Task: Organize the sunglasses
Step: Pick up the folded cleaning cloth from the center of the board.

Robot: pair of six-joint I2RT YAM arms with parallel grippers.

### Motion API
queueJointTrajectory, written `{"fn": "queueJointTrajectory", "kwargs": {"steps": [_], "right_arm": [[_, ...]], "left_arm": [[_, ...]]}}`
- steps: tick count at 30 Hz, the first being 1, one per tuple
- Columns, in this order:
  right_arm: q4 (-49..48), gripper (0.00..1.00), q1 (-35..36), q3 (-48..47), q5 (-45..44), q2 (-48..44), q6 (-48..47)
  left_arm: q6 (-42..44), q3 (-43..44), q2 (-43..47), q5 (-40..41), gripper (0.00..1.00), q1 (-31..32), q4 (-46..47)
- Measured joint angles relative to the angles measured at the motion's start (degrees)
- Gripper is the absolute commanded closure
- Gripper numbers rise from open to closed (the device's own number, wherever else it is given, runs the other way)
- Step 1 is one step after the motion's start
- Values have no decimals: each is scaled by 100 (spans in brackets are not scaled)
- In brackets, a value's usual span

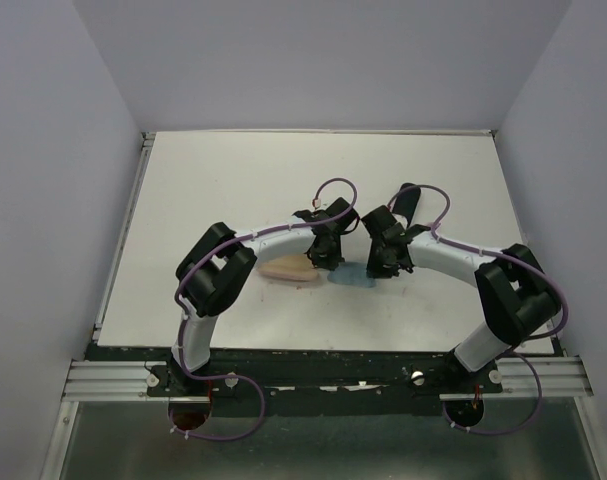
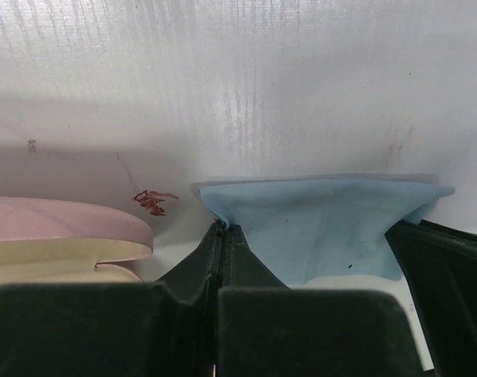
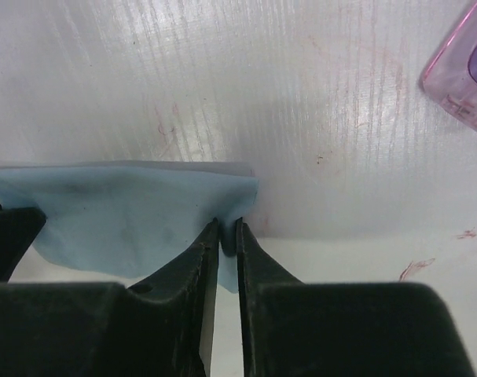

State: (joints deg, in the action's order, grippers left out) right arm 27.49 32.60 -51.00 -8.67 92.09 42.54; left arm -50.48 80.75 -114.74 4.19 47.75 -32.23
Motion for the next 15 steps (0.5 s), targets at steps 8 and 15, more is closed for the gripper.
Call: {"fn": "queueJointTrajectory", "kwargs": {"steps": [8,15], "right_arm": [[13,99,96,-17,-190,13,90],[-153,99,258,153,-50,-302,-63]], "left_arm": [[-7,-72,50,-2,100,0,39],[107,-511,529,-37,100,2,321]]}}
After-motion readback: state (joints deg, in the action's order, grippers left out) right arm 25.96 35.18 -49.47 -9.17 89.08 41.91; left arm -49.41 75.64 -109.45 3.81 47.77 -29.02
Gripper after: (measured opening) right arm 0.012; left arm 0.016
